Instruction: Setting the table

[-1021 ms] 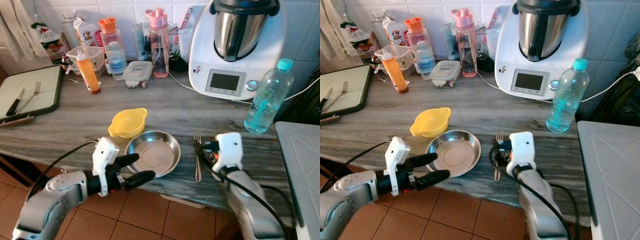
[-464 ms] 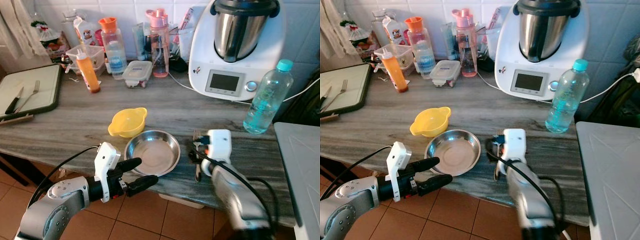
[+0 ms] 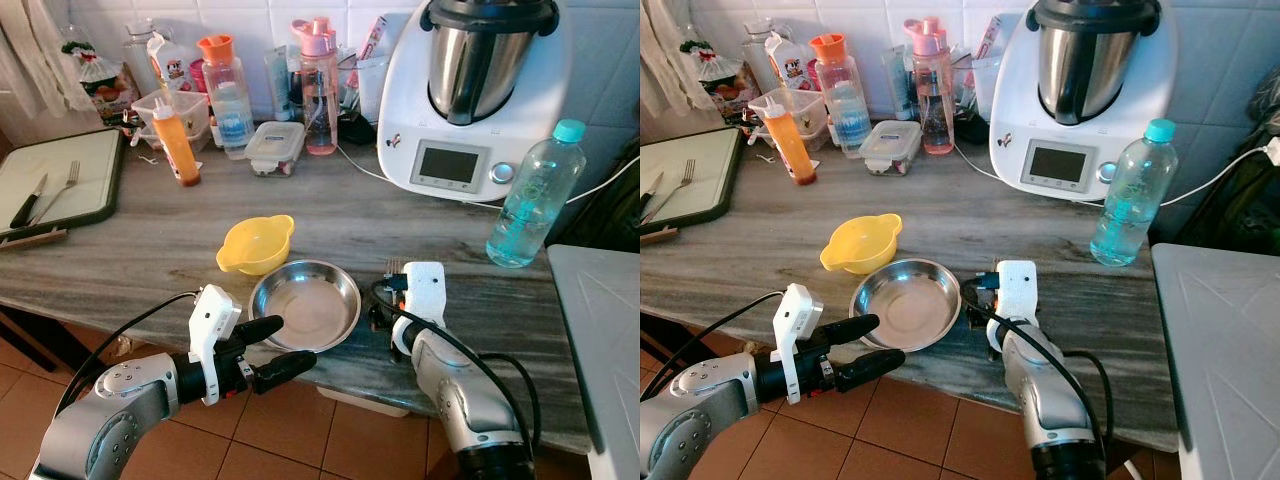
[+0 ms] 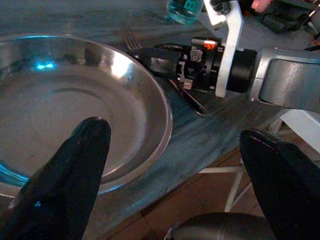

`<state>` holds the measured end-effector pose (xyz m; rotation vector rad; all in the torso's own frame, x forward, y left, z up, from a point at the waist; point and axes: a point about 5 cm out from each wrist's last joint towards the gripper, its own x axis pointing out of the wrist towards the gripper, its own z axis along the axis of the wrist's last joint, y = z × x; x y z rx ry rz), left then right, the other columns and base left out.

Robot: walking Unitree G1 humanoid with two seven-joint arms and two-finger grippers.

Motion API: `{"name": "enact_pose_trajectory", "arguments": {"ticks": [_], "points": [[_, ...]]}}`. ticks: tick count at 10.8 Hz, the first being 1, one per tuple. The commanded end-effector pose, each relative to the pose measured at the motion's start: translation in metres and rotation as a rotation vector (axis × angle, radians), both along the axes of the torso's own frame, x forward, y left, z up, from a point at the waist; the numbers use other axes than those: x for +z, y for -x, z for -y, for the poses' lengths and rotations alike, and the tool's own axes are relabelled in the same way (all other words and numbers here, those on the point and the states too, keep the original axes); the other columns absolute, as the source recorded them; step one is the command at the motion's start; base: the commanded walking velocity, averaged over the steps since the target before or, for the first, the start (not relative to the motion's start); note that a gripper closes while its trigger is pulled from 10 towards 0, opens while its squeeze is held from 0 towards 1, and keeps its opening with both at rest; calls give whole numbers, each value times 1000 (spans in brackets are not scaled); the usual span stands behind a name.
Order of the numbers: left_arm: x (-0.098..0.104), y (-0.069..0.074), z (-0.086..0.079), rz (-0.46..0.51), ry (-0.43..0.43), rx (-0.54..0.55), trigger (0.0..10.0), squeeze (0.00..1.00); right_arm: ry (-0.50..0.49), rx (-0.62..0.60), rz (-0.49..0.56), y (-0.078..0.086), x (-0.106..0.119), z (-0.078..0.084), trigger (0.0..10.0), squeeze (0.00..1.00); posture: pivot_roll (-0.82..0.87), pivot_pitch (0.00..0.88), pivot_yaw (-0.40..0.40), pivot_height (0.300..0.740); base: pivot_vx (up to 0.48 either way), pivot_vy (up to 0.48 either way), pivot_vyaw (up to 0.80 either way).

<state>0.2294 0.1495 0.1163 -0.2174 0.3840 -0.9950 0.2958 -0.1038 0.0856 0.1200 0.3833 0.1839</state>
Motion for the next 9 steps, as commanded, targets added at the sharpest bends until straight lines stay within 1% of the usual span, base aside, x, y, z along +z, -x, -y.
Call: {"name": "enact_pose_trajectory", "arguments": {"ticks": [1, 4, 7, 9], "points": [[1, 0, -2, 7, -21, 5, 10000, 0, -12, 16, -20, -1, 0, -5, 0, 0, 75, 0, 67, 740, 0, 0, 0], [0, -1, -3, 6, -28, 4, 10000, 0, -7, 3, -51, 1, -5, -7, 0, 0, 74, 0, 67, 740, 0, 0, 0], [1, -1, -3, 8, -32, 2, 10000, 0, -50, -25, -101, 7, -11, -7, 0, 0, 75, 0, 68, 740, 0, 0, 0], [1, -1, -3, 8, -34, -1, 10000, 0, -64, -38, -115, 11, -13, -5, 0, 0, 72, 0, 70, 740, 0, 0, 0]]}}
